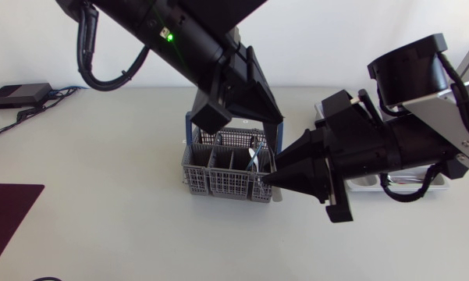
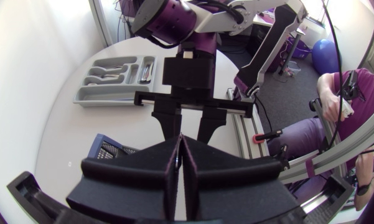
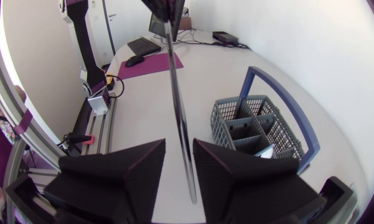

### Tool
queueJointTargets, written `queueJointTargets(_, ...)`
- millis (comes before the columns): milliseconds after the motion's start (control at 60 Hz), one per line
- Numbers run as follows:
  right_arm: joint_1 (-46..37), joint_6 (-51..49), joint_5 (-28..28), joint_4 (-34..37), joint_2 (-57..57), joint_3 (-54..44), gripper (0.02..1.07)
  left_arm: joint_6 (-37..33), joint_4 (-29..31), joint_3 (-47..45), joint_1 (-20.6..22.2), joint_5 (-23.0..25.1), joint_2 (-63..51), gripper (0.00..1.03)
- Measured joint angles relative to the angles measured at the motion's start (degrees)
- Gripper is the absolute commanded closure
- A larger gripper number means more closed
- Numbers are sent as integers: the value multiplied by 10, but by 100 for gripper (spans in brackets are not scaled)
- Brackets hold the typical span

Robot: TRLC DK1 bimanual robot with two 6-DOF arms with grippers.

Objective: Sort the cutlery from the basket into the organizer compartments.

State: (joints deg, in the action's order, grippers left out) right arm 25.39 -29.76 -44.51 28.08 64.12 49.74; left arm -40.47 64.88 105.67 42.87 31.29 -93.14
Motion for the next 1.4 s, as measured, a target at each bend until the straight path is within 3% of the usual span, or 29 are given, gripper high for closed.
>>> queueJointTargets(33,0,0,-2,0,0,0,102,0,0,0,0,0,0,100)
queueJointTargets(217,-4,6,-16,0,7,1,102,3,-1,-3,-1,12,0,98)
queueJointTargets(467,-3,5,-15,7,7,-7,102,51,-70,-21,-15,19,3,40)
queueJointTargets(667,-6,1,-1,26,7,-33,102,136,-191,-23,-34,21,24,20)
queueJointTargets(783,-35,-13,2,60,-4,-51,102,196,-260,-22,-60,23,40,20)
queueJointTargets(967,-142,-68,2,117,-31,-52,102,221,-278,-31,-91,-19,48,20)
queueJointTargets(1133,-277,-144,2,151,-12,-50,102,210,-279,-96,-87,-74,57,20)
queueJointTargets(1400,-459,-222,11,167,129,36,102,177,-289,-199,-59,-150,73,20)
